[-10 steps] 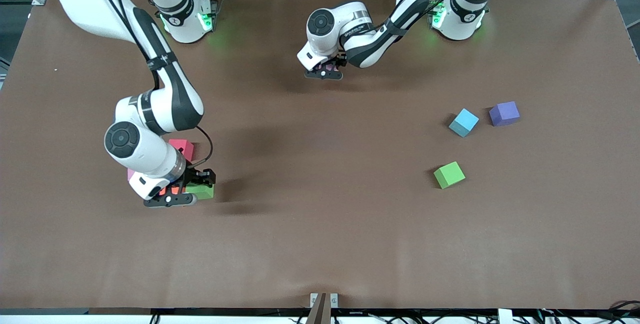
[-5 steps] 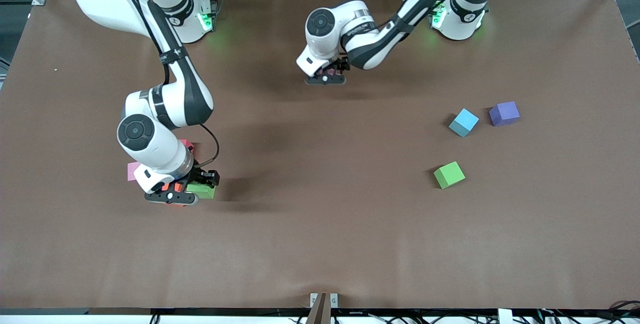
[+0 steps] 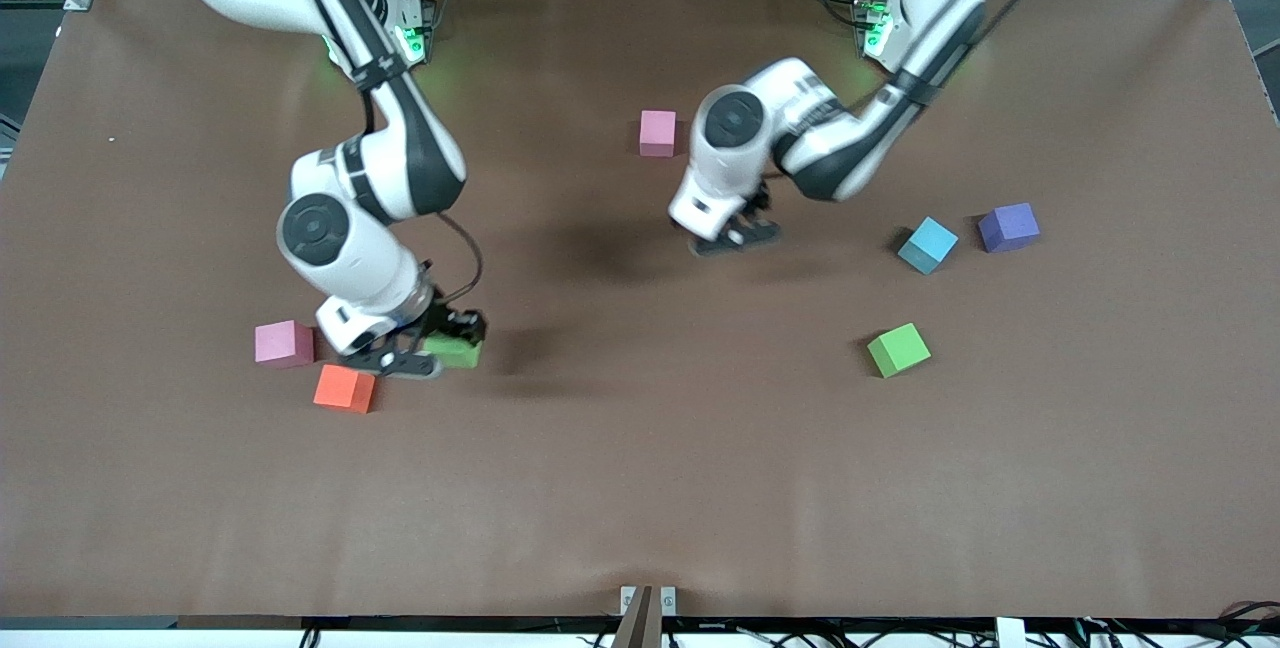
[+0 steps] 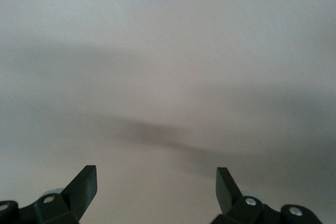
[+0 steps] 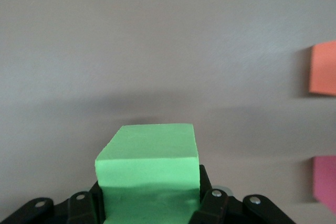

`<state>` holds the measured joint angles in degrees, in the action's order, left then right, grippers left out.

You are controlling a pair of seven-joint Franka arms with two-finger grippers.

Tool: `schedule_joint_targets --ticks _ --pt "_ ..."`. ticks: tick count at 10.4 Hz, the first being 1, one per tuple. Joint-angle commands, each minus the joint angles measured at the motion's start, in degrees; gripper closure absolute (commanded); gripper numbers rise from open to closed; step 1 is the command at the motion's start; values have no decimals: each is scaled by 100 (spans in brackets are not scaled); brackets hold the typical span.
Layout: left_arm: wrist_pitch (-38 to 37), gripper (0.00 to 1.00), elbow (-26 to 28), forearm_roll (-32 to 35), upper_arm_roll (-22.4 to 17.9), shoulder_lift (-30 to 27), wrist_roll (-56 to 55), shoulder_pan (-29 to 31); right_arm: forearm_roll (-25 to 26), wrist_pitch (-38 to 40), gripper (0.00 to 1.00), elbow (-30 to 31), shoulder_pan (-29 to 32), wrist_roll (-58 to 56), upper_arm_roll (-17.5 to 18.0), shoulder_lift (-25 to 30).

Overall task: Arrange blocks into number 1
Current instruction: 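Place the green cube below the pink cube while the left gripper grasps another green cube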

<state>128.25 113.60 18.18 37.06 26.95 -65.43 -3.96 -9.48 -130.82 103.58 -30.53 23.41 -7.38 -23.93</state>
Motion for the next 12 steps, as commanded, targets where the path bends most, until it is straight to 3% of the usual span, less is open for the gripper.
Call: schedule_joint_targets --ticks 1,5,8,12 --pt "-63 0 -5 570 82 -58 -5 980 -107 -285 36 320 -705 600 -88 231" --pt "78 0 -328 915 82 195 152 2046 -107 -698 36 582 -1726 1683 -88 169" --pt "78 0 -742 907 29 477 679 2398 -107 -1305 36 1076 -2289 2089 -71 169" --pt "147 0 -830 854 -76 793 689 2601 -107 -1113 36 1103 -2974 2799 -36 169"
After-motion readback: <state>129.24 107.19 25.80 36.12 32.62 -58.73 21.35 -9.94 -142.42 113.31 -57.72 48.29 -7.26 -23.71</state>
